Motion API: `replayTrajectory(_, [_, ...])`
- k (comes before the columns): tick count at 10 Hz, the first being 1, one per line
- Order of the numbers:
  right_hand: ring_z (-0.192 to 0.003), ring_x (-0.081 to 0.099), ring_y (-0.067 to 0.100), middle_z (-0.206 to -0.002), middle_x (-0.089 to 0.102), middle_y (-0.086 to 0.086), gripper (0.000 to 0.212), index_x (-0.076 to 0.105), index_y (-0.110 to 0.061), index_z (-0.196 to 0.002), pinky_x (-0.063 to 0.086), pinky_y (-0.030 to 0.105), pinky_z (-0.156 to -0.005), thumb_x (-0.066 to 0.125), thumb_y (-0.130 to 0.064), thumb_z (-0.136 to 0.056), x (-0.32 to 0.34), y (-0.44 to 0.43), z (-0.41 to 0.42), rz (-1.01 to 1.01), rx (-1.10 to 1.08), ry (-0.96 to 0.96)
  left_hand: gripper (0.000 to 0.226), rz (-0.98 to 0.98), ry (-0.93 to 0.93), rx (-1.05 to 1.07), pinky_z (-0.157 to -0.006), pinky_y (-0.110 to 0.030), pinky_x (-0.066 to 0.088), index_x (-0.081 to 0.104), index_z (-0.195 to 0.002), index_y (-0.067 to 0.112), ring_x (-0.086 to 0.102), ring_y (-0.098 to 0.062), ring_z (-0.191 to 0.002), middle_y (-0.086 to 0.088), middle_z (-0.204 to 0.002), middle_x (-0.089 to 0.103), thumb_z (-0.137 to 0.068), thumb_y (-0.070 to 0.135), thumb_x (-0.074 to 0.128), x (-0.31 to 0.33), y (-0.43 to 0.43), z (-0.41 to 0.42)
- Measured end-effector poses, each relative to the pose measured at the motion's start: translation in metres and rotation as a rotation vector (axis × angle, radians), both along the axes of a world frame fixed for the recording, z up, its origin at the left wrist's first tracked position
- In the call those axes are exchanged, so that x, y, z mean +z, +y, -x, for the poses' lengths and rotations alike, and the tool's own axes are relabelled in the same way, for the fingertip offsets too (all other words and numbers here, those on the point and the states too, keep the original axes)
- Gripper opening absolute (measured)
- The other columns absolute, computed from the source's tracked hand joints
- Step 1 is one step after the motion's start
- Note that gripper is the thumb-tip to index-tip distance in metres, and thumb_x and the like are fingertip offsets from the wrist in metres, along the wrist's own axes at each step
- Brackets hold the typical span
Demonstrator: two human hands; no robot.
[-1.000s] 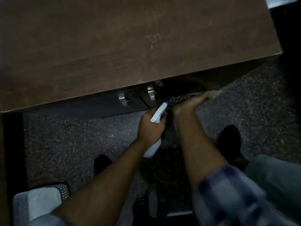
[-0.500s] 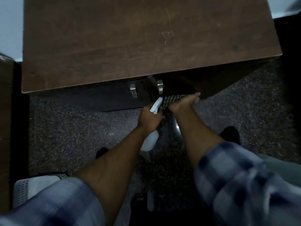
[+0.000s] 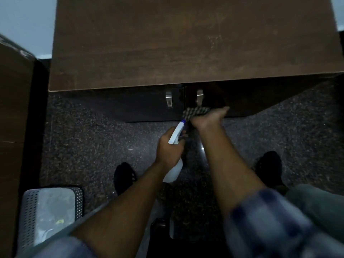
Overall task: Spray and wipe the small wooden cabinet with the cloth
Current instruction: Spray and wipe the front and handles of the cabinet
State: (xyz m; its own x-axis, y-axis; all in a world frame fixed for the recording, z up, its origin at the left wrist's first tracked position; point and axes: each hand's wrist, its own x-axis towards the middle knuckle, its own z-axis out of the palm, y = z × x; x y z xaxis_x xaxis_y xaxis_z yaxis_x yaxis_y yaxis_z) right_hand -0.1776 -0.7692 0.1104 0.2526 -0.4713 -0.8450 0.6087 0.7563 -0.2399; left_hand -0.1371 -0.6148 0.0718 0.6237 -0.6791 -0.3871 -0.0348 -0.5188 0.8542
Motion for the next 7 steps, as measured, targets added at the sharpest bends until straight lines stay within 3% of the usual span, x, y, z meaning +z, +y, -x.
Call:
replayTrajectory(1, [-0.150,0.026,0.039,-0.164,0.026,0.018,0.083,0.024,-0.020,-0.161,0.016,0.052,-0.122,0.019,-0.073,-0.098,-0.003,-0.007,0.009,0.009,-0.049,0.096,0.012,-0.015,-0.021,0.003,-0.075,-0.047,0.056,0.067,-0.094,-0.003,0.065,-0.045,-0.087,-0.030,-0.092,0.068,-0.086,-0.010,0.061,-0.006,0.011,-0.004])
replayTrajectory(2, [-0.151,0.019,0.032,-0.169,0.008,0.012,0.055,0.007,-0.022,-0.163,0.030,0.020,-0.102,0.025,-0.036,-0.113,-0.021,0.014,-0.005,0.089,0.026,0.183,0.008,-0.040,-0.054,-0.014,-0.079,-0.051,0.055,0.065,-0.093,-0.003,0.065,-0.045,-0.087,-0.029,-0.093,0.067,-0.086,-0.006,0.062,-0.014,0.017,-0.006])
replayTrajectory(3, [-0.153,0.018,0.031,-0.169,0.012,0.011,0.071,0.014,-0.021,-0.163,0.017,0.025,-0.118,0.033,-0.058,-0.106,-0.029,0.020,-0.023,0.060,0.139,0.200,0.011,-0.018,-0.043,0.023,-0.074,-0.043,0.056,0.067,-0.097,-0.004,0.064,-0.038,-0.079,-0.029,-0.091,0.067,-0.087,-0.005,0.062,-0.017,0.019,-0.009])
replayTrajectory(4, [-0.149,0.028,0.037,-0.163,0.030,0.016,0.105,0.029,-0.019,-0.160,0.015,0.057,-0.122,0.019,-0.090,-0.084,-0.043,0.006,-0.012,-0.016,0.044,0.035,0.013,-0.026,-0.032,0.043,-0.065,-0.028,0.050,0.070,-0.098,0.000,0.059,-0.022,-0.069,-0.024,-0.083,0.067,-0.089,-0.007,0.064,-0.013,0.018,-0.016])
replayTrajectory(5, [-0.144,0.034,0.043,-0.158,0.035,0.021,0.106,0.029,-0.020,-0.160,0.018,0.066,-0.118,0.021,-0.091,-0.081,-0.049,-0.001,0.004,-0.001,-0.125,-0.084,0.026,-0.029,-0.026,0.042,-0.067,-0.036,0.053,0.068,-0.090,0.018,0.060,-0.026,-0.071,-0.029,-0.089,0.067,-0.088,-0.008,0.064,-0.017,0.015,-0.019])
replayTrajectory(6, [-0.151,0.021,0.040,-0.167,0.015,0.016,0.078,0.012,-0.025,-0.163,0.021,0.045,-0.123,0.037,-0.064,-0.101,-0.052,0.008,-0.007,-0.014,-0.114,-0.005,0.019,-0.040,-0.047,0.003,-0.075,-0.047,0.055,0.068,-0.093,0.012,0.065,-0.036,-0.079,-0.030,-0.092,0.068,-0.086,-0.004,0.062,-0.024,0.014,-0.018])
replayTrajectory(7, [-0.153,0.019,0.033,-0.169,0.008,0.014,0.067,0.000,-0.015,-0.163,0.022,0.028,-0.119,0.041,-0.019,-0.110,-0.061,0.016,-0.016,0.085,0.219,0.432,0.013,-0.006,-0.037,0.023,-0.071,-0.050,0.054,0.067,-0.097,-0.003,0.062,-0.039,-0.074,-0.032,-0.088,0.065,-0.085,0.000,0.061,-0.024,0.015,-0.014])
